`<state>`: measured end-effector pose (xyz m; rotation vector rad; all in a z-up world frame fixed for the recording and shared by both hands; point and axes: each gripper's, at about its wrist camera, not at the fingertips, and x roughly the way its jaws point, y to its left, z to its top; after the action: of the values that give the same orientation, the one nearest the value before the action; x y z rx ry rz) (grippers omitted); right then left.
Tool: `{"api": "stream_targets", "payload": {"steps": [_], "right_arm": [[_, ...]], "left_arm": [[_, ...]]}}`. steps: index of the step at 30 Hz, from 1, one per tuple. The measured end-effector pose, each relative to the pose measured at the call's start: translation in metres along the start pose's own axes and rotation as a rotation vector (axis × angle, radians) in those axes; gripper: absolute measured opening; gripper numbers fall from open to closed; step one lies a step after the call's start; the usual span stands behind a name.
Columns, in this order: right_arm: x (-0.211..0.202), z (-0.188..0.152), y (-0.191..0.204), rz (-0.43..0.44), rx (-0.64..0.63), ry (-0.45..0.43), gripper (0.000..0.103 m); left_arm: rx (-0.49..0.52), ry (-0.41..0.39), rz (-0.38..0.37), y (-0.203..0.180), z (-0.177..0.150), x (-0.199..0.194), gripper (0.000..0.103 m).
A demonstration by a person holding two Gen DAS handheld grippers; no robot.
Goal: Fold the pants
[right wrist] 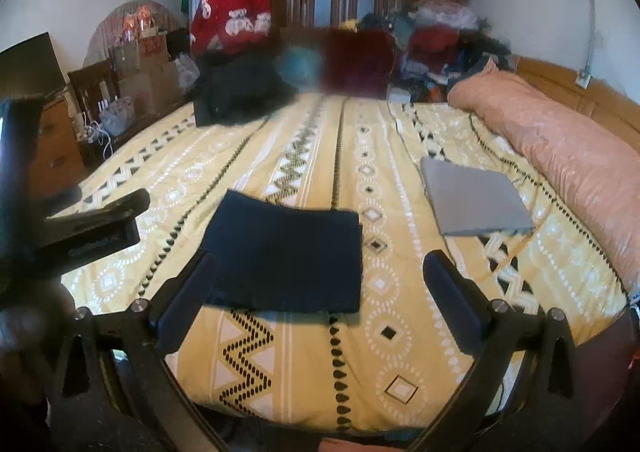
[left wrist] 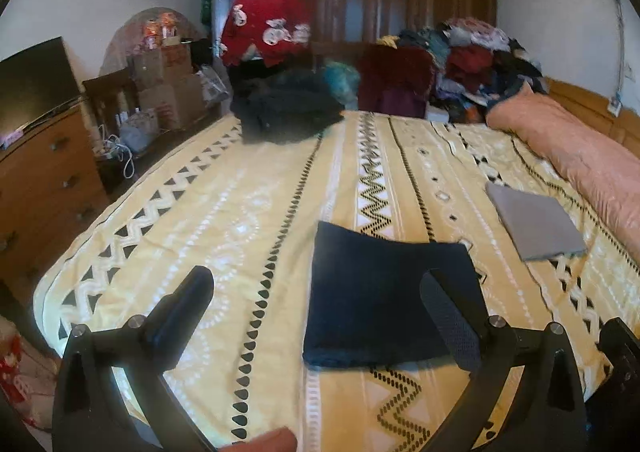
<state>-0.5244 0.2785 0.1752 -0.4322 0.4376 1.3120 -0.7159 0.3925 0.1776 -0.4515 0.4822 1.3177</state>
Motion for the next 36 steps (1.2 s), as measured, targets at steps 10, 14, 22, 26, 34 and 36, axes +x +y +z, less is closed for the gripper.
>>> {"api": "stream_targets", "payload": {"steps": [10,14,22,26,34,36], "right_arm": [[0.014,-0.005,0.009,0.039,-0.027,0.055,0.103],[0.023,-0.006,0.012,0.061,-0.011,0.118,0.103],[0.028,-0.008,0.014,0.068,-0.009,0.13,0.103],[0.03,-0.013,0.018,0.071,-0.018,0.14,0.103],[0.033,-0.016,0.014,0.09,0.008,0.167,0.103],[0.033,-0.016,0.013,0.093,0.019,0.168,0.103]], "left_arm": [[0.004,0.027,-0.04,0.0,-0.007,-0.004,0.103],[0.014,0.036,-0.039,-0.004,-0.009,-0.002,0.103],[0.0,0.069,-0.011,-0.001,-0.013,0.009,0.103],[0.007,0.077,0.002,-0.001,-0.018,0.013,0.103],[0.032,0.078,-0.004,-0.005,-0.018,0.013,0.103],[0.03,0.078,-0.001,-0.005,-0.018,0.013,0.103]]}}
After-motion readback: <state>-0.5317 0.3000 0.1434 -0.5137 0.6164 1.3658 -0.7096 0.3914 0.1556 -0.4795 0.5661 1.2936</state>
